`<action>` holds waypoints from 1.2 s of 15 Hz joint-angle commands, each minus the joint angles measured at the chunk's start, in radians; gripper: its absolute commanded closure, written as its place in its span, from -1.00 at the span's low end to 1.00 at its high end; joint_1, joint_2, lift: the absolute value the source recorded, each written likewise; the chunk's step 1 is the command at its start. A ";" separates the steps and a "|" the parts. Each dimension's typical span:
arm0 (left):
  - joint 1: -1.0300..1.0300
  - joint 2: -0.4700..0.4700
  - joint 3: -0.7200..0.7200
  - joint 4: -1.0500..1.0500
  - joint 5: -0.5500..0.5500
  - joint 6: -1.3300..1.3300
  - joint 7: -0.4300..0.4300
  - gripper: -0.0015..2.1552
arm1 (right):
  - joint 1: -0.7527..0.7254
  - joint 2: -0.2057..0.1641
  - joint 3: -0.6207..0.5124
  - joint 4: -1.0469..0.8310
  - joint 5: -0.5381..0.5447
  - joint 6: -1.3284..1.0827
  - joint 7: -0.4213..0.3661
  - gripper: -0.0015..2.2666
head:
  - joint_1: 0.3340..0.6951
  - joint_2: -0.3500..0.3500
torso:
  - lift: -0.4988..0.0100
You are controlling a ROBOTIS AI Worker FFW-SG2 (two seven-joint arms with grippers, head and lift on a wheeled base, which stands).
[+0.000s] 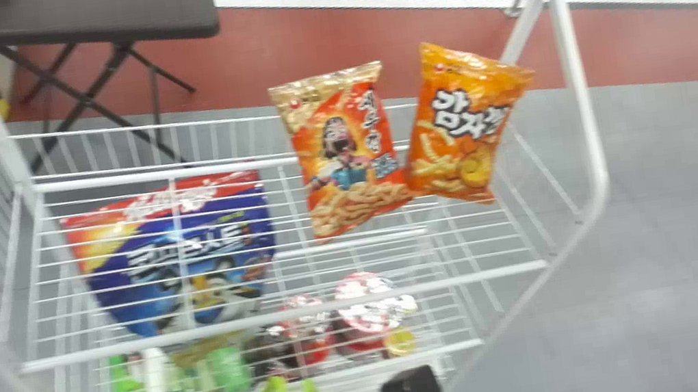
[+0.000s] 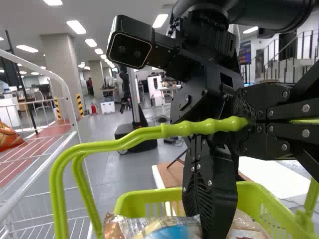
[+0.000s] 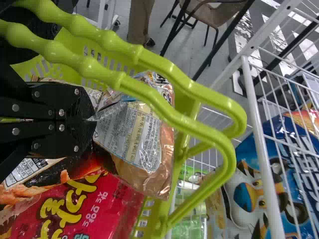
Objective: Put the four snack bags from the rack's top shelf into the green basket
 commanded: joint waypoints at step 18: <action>-0.015 0.007 -0.009 0.001 -0.001 0.001 0.021 0.99 | -0.216 0.073 -0.329 0.076 0.107 -0.766 -0.088 -0.95 | 1.00 -1.00 | 0.96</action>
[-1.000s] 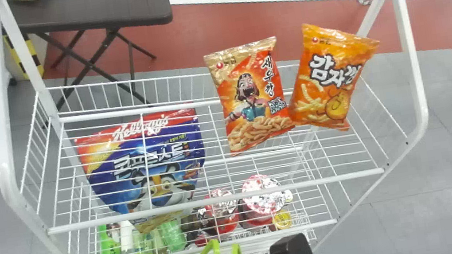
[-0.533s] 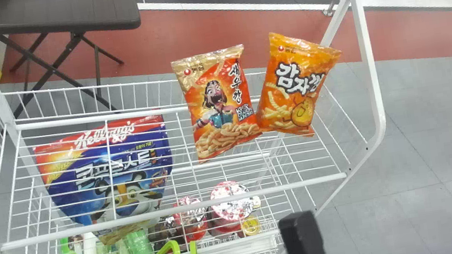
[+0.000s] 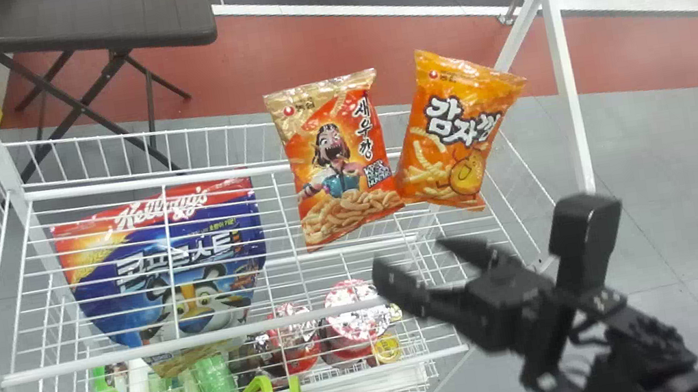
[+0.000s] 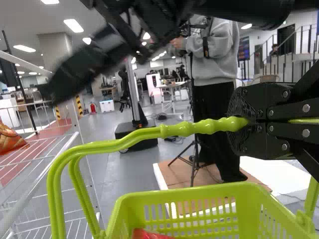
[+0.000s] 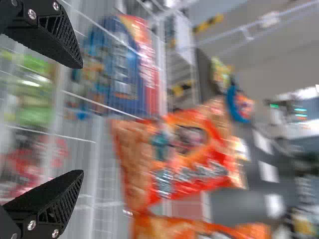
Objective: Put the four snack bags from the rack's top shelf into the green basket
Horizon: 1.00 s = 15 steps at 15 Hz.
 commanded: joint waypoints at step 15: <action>-0.017 0.006 -0.006 0.004 -0.001 0.001 0.000 0.99 | -0.574 -0.003 0.124 0.720 0.187 -0.165 0.147 -0.80 | 1.00 -1.00 | 0.96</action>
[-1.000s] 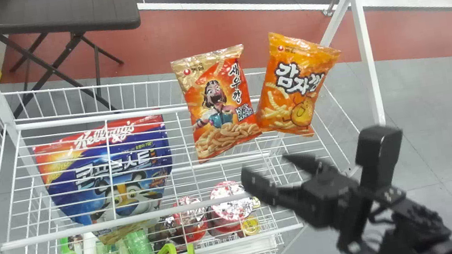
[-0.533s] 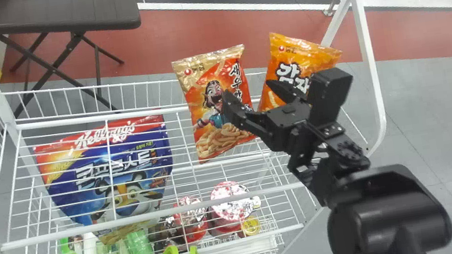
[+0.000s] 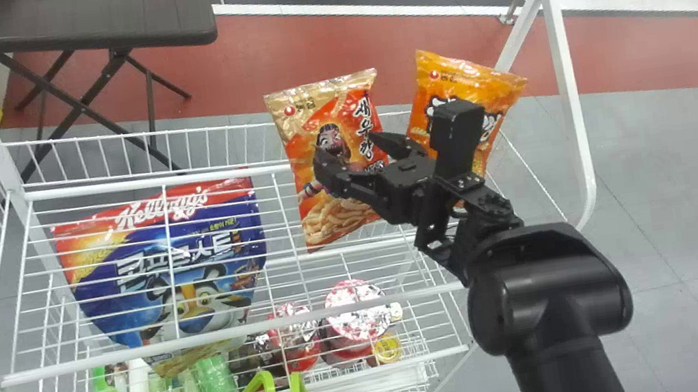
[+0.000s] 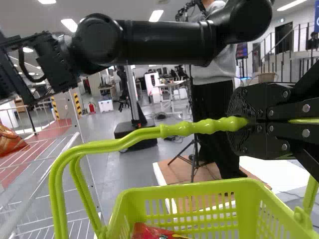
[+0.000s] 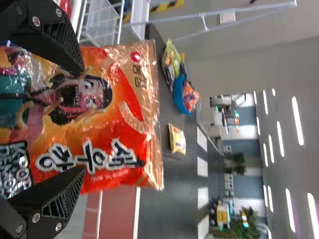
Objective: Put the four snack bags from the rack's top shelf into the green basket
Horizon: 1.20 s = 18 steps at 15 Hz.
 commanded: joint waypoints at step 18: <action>0.055 -0.003 0.045 -0.042 0.000 0.001 -0.004 0.99 | 0.637 0.017 -0.063 -0.607 -0.197 -0.194 0.020 0.78 | 1.00 -1.00 | 0.96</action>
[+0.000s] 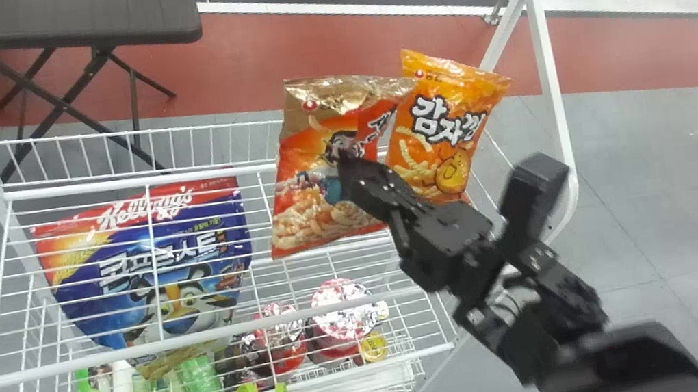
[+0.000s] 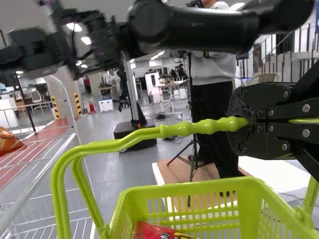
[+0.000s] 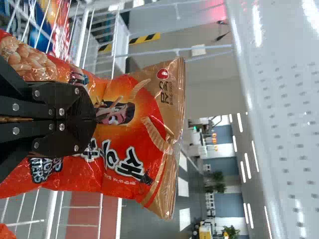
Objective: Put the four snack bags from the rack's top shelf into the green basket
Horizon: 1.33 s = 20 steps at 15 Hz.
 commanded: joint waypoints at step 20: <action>0.030 -0.027 0.073 -0.007 0.029 -0.025 0.014 0.99 | 0.125 -0.002 0.155 -0.002 -0.113 0.884 0.073 0.78 | 1.00 -0.83 | 0.96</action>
